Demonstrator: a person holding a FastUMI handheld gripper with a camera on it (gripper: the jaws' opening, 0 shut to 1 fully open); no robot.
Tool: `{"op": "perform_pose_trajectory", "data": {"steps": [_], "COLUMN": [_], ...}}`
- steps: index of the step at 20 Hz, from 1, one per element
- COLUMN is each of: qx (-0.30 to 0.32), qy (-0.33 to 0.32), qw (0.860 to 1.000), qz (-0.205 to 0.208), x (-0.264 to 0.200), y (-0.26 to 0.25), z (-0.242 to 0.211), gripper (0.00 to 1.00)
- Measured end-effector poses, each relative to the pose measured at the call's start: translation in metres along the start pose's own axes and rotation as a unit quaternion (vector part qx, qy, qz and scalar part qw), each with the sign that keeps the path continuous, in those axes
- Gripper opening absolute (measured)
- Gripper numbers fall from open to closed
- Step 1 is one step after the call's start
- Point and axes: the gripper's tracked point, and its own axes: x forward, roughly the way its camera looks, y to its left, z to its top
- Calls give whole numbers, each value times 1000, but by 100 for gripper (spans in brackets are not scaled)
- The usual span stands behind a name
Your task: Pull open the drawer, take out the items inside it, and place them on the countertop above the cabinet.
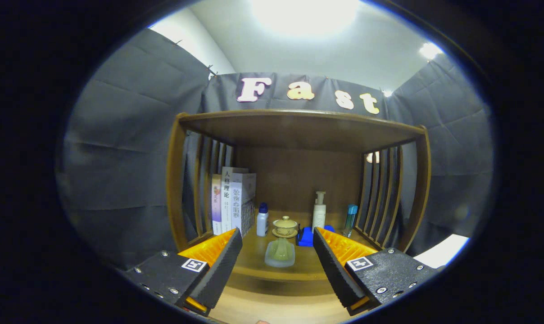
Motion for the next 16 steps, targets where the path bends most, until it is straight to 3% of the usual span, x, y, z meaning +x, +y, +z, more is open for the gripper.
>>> {"op": "perform_pose_trajectory", "data": {"steps": [10,16], "qx": [14,0], "qy": [-41,-9], "qw": [999,1000], "qz": [33,10], "x": [-124,-167], "y": [46,39], "z": [-32,-88], "gripper": [95,95]}}
